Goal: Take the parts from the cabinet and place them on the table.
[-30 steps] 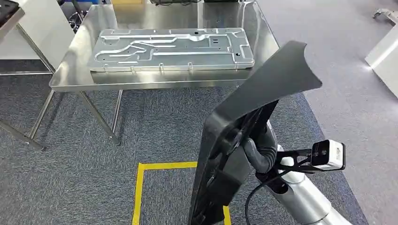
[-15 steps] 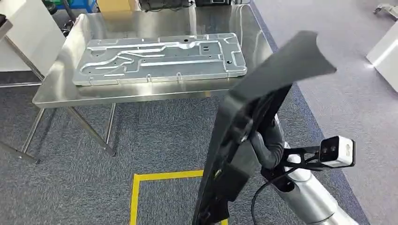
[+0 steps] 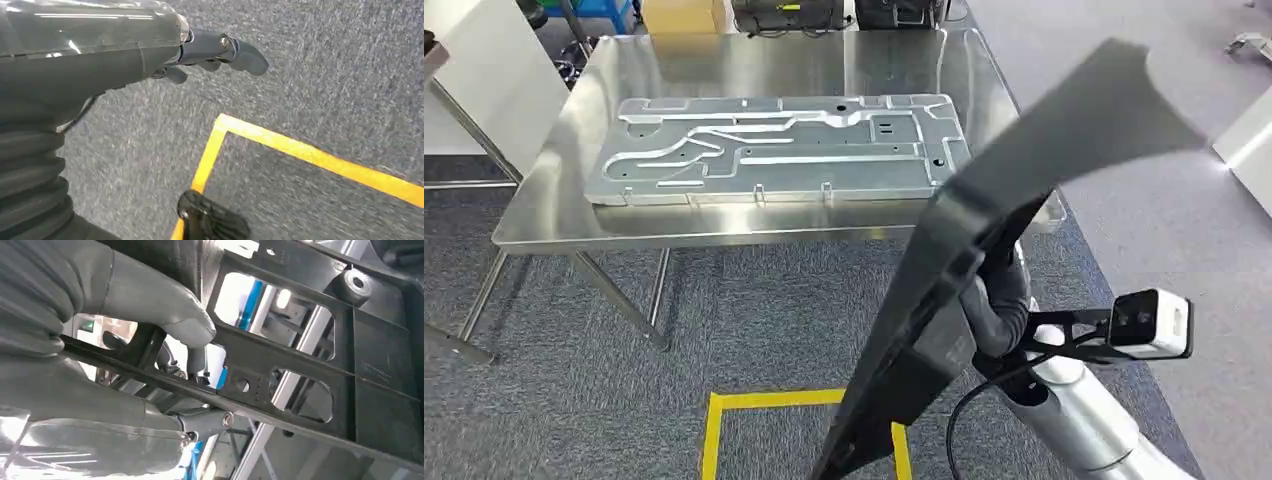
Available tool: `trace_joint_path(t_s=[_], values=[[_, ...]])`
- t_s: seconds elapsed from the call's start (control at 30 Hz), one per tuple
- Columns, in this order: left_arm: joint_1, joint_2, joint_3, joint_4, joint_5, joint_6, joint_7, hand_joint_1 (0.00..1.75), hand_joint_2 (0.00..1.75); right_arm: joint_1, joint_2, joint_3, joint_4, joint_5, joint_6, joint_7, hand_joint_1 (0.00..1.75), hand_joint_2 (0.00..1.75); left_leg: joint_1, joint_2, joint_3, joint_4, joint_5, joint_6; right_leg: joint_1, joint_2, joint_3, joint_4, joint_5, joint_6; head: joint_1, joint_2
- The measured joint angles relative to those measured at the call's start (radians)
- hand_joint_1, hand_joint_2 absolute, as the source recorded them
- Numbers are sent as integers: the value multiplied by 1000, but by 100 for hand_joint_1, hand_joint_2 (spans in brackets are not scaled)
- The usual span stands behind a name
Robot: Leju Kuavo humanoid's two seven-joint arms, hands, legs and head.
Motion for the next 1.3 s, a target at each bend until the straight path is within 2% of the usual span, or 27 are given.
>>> trace_joint_path(t_s=[0.03,0.07,0.1,0.13,0.17,0.23,0.27,0.33,0.4,0.43,0.47,0.5,0.57,0.6,0.63,0.7,0.77,0.83,0.93,0.97,1.0,1.03,1.1,1.13,1.2,1.27,1.3], values=[[0,-2,1,0,4,0,0,0,175,12,2,2,0,15,3,-5,175,175,1,0,19,0,-14,-4,0,-1,16,-76,64,-1,0,0],[3,-3,2,0,6,1,0,0,175,26,6,5,0,28,8,-7,175,175,0,0,27,-3,-29,-9,-1,-6,29,-159,166,-5,1,0],[0,-3,4,0,6,2,0,0,175,39,8,6,0,37,12,-7,175,175,-3,-1,44,5,-42,-15,5,-10,22,-174,191,-17,-1,0],[-1,-3,5,0,6,3,-2,0,175,50,13,11,0,44,13,-8,175,175,-4,-2,37,-4,-47,-22,9,-9,25,-175,174,-29,2,0],[-1,-3,6,0,6,3,-1,0,175,56,19,11,-6,49,15,-8,175,175,-4,0,52,-12,-49,-29,10,-6,30,-178,181,-36,2,0],[1,-4,8,0,8,3,-2,0,175,61,27,11,-9,56,26,-8,175,175,-6,1,54,22,-27,-44,4,1,56,-187,171,-51,1,0],[0,-5,8,0,8,2,-3,0,175,68,34,11,-12,59,32,-8,175,175,-1,3,37,73,-21,-48,3,-1,78,-197,161,-59,2,0],[-5,-6,9,0,7,1,-6,0,175,70,44,11,-15,63,35,-8,175,175,1,3,-49,208,-47,-53,2,-2,99,-199,143,-67,1,0],[-3,-6,11,0,5,-2,-6,0,175,79,52,11,-17,71,36,-6,175,175,2,3,-133,299,-128,-66,3,-1,121,-200,123,-67,1,0],[1,-6,11,0,2,-5,-6,0,175,87,56,10,-17,77,36,-3,175,175,4,4,-157,305,-155,-63,3,0,133,-200,112,-67,1,0],[3,-6,11,0,-3,-8,-7,0,175,100,65,4,-23,89,39,2,175,175,6,4,-166,279,-148,-63,3,2,148,-200,102,-66,1,0],[4,-6,11,0,-4,-10,-7,0,175,114,73,-2,-30,100,43,7,175,175,7,4,-159,221,-108,-60,3,2,163,-200,91,-63,1,0],[5,-6,11,0,-6,-12,-7,0,175,130,88,-11,-42,111,52,11,175,175,7,6,-122,60,35,-53,2,0,186,-200,70,-57,1,0],[7,-6,11,0,-7,-13,-7,0,175,133,92,-11,-45,112,53,11,175,175,4,9,-120,31,79,-49,5,2,197,-196,62,-51,1,0],[4,-6,11,0,-10,-14,-7,0,175,139,95,-14,-48,113,52,12,175,175,0,10,-117,34,41,-43,7,8,197,-200,53,-41,1,0],[5,-6,11,0,-10,-14,-8,0,175,146,101,-20,-58,116,52,14,175,175,2,6,-105,21,58,-29,6,6,210,-185,57,-26,1,0],[4,-6,11,0,-10,-14,-8,0,175,148,104,-24,-66,116,52,13,175,175,2,3,-71,15,55,-13,3,2,217,-167,49,-16,1,0],[2,-6,11,0,-10,-15,-9,0,175,148,104,-29,-68,116,52,13,175,175,2,4,-60,15,47,-4,3,1,172,-90,38,-11,1,0],[2,-6,11,0,-10,-15,-9,0,175,148,104,-29,-68,116,52,13,175,175,2,4,-60,15,47,-4,3,2,169,-85,37,-11,1,0],[1,-6,11,0,-10,-15,-9,0,175,148,104,-30,-69,116,52,13,175,175,2,3,-59,15,45,-3,4,2,153,-63,31,-10,1,0],[1,-6,11,0,-10,-15,-9,0,175,152,105,-34,-69,116,52,12,175,175,0,3,-54,15,35,1,4,1,70,46,-15,-6,1,0],[5,-6,11,0,-11,-16,-9,0,175,164,108,-36,-69,128,51,11,175,175,-4,-1,-25,15,5,0,6,1,-20,82,-45,-15,2,0],[5,-6,11,0,-13,-19,-10,0,175,179,109,-49,-79,165,48,8,175,175,-7,-3,14,14,-23,-3,16,1,18,-97,88,-36,2,0],[8,-11,10,1,-13,-21,-12,0,175,185,110,-57,-86,183,44,4,175,175,-7,-4,19,12,-34,-4,23,0,26,-165,184,-49,2,0],[1,-11,10,1,-13,-22,-14,0,175,195,112,-71,-103,212,26,-7,175,175,-10,-6,35,1,-53,-19,28,2,38,-167,164,-49,3,0],[0,-11,10,1,-9,-23,-16,0,175,205,117,-88,-136,252,0,-10,175,175,-10,-5,56,8,-29,-32,27,5,57,-187,159,-65,4,0],[-1,-6,11,1,-5,-23,-18,0,175,211,118,-97,-154,272,-15,-10,175,175,-14,-4,47,27,-26,-37,14,7,84,-201,161,-67,3,0]])
